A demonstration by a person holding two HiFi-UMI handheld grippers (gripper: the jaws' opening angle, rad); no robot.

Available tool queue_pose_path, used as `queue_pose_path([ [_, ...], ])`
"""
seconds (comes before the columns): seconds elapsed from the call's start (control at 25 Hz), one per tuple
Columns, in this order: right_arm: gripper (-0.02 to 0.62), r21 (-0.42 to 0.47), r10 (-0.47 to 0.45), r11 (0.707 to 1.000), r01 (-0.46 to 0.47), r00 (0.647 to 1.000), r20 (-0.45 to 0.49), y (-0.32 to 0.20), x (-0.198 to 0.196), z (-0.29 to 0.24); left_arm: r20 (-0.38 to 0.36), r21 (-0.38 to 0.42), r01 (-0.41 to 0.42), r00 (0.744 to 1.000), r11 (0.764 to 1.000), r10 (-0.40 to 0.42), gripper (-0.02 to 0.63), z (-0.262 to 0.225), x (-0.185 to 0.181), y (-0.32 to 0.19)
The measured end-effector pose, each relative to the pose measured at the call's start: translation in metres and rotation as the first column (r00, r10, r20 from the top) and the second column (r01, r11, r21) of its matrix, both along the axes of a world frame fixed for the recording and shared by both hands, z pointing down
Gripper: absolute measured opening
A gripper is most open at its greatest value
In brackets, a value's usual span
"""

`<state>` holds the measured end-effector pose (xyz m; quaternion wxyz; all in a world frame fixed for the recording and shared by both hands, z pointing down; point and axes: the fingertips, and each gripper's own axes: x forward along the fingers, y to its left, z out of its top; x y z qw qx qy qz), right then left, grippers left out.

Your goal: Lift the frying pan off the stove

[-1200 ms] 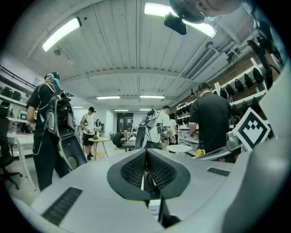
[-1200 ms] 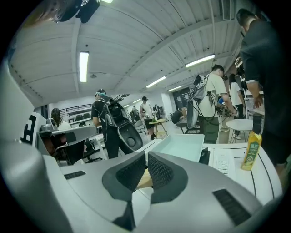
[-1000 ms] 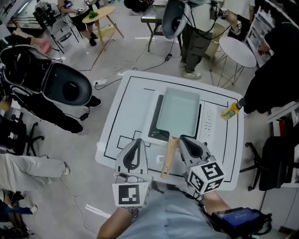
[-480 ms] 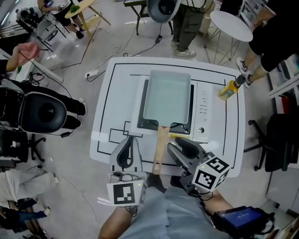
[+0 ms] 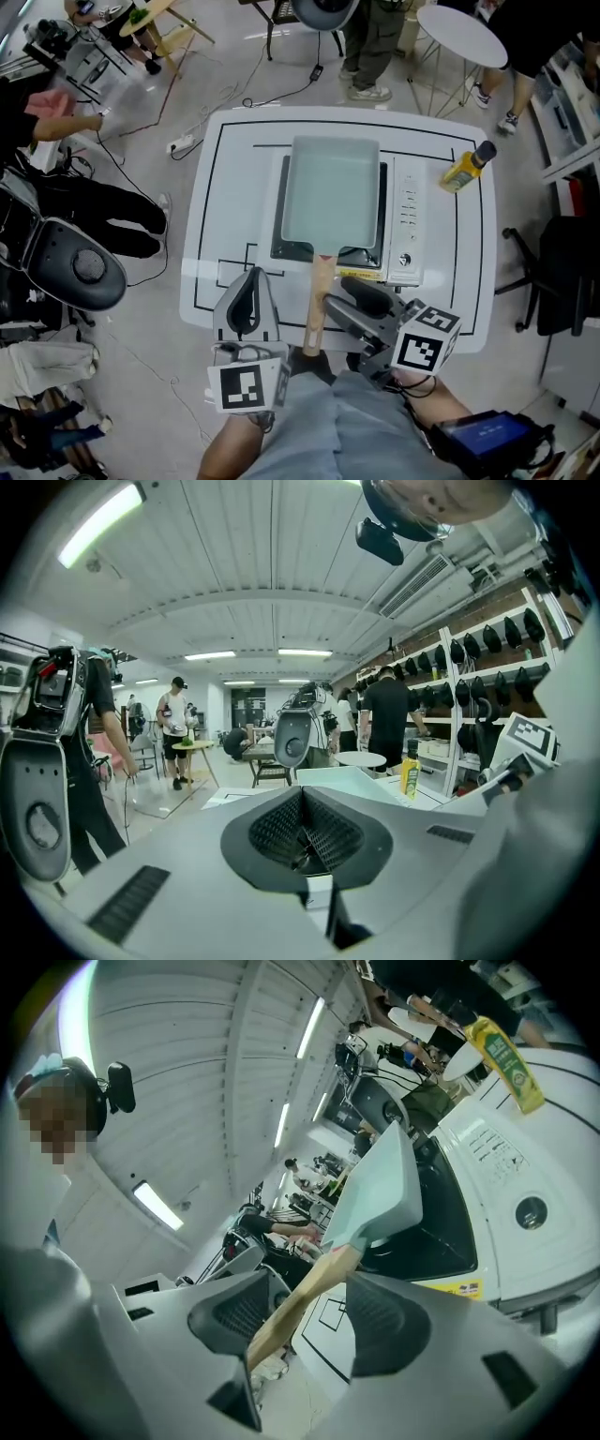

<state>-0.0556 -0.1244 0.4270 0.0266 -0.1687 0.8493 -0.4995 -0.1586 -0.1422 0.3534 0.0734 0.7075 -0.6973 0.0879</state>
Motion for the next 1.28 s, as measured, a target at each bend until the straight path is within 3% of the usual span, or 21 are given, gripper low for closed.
queue_pose_path([
  [0.32, 0.230, -0.096, -0.026, 0.995, 0.028, 1.000, 0.015, -0.003, -0.020, 0.009, -0.016, -0.059, 0.008, 1.000, 0.998, -0.009, 0.018, 0.011, -0.015, -0.009],
  [0.68, 0.230, -0.204, -0.035, 0.978, 0.039, 0.999, 0.022, -0.015, -0.040, 0.021, -0.040, -0.073, -0.012, 0.999, 0.997, 0.009, 0.018, 0.020, -0.032, -0.029],
  [1.28, 0.230, -0.282, -0.033, 0.958, 0.050, 0.998, 0.062, -0.028, -0.069, 0.028, -0.078, -0.097, -0.043, 0.996, 0.994, 0.036, 0.018, 0.036, -0.052, -0.052],
])
